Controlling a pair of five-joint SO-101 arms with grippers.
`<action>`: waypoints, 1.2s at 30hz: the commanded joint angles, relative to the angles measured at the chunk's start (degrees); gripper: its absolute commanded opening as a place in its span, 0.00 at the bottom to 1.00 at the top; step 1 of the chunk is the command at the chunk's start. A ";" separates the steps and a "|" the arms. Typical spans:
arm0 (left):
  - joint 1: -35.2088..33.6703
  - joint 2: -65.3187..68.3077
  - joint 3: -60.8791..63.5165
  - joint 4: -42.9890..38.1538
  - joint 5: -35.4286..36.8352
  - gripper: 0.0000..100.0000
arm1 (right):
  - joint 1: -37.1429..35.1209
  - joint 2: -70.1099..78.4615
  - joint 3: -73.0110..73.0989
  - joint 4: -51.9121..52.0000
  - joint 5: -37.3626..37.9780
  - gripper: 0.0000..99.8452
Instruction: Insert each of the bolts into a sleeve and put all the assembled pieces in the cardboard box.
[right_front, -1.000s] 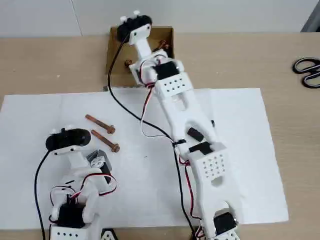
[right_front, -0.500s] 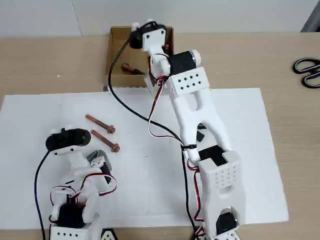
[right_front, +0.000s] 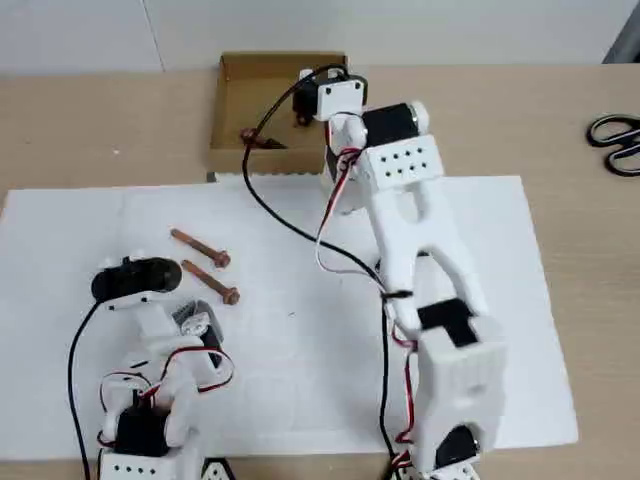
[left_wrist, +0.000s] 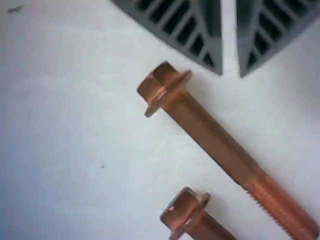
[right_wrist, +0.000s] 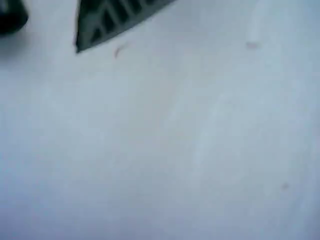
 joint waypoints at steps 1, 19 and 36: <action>-0.18 -0.62 -0.31 -1.14 0.18 0.01 | 0.66 -6.99 4.66 0.57 3.96 0.18; -0.18 -0.62 -0.31 -1.14 0.26 0.01 | 4.53 -11.56 26.90 -4.44 24.70 0.18; -0.18 -0.62 -0.31 -1.14 0.26 0.01 | 5.23 -11.38 39.38 -17.54 29.10 0.18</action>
